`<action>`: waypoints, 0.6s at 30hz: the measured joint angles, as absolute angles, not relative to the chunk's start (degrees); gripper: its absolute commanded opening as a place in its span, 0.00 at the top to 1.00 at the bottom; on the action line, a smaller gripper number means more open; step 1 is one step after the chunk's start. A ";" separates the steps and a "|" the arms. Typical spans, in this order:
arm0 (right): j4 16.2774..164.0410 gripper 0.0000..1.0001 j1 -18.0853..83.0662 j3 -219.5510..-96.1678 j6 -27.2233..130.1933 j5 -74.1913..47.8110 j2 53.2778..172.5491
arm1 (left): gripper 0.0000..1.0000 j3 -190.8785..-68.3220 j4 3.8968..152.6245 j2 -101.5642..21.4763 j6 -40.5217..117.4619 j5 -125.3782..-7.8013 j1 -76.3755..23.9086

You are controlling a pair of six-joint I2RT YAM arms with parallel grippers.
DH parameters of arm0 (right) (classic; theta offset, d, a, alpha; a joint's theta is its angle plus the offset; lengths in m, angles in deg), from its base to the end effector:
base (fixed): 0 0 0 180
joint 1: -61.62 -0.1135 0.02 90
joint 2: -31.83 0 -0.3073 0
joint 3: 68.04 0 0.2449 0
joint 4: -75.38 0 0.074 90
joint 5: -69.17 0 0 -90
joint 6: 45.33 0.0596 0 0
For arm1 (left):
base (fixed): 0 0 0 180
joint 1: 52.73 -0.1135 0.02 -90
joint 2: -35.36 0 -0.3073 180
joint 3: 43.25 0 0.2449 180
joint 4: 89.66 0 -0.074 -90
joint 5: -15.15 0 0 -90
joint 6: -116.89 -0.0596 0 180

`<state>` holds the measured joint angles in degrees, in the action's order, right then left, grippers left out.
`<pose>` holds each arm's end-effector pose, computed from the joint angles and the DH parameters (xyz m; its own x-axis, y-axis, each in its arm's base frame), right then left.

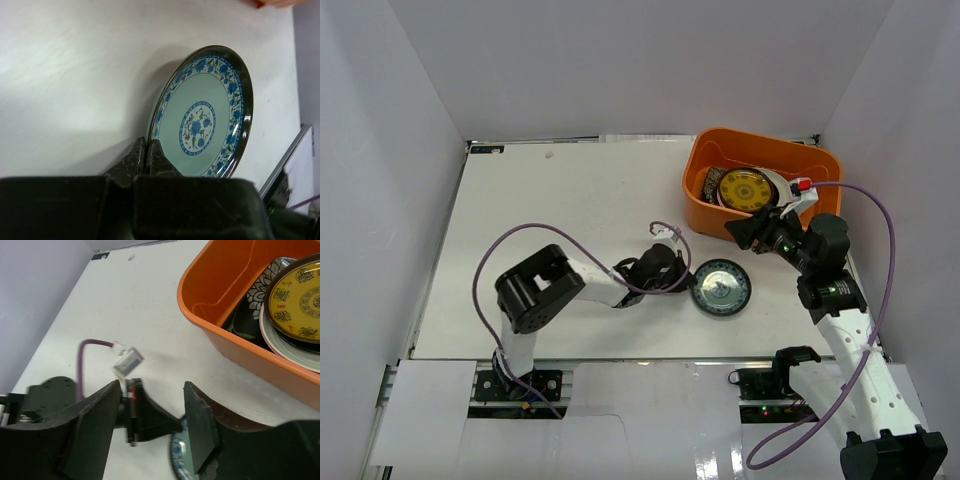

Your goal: Place the plates into the plastic bin on the countertop

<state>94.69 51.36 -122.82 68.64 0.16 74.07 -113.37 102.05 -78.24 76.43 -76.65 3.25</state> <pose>0.1539 0.0496 0.3580 -0.3158 0.3283 -0.8902 -0.4247 0.7901 0.4420 0.2445 -0.3589 0.1563 -0.8101 -0.1591 -0.5643 0.3038 0.7093 -0.6361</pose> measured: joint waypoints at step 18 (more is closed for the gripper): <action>98.73 0.24 40.97 -122.93 56.18 10.96 87.32 | 1.00 -94.01 86.99 -32.73 69.76 -78.49 -5.01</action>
<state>98.73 40.97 -122.93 56.18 10.96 87.32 -94.01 86.99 -32.73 69.76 -78.49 -5.01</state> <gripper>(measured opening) 0.886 0.023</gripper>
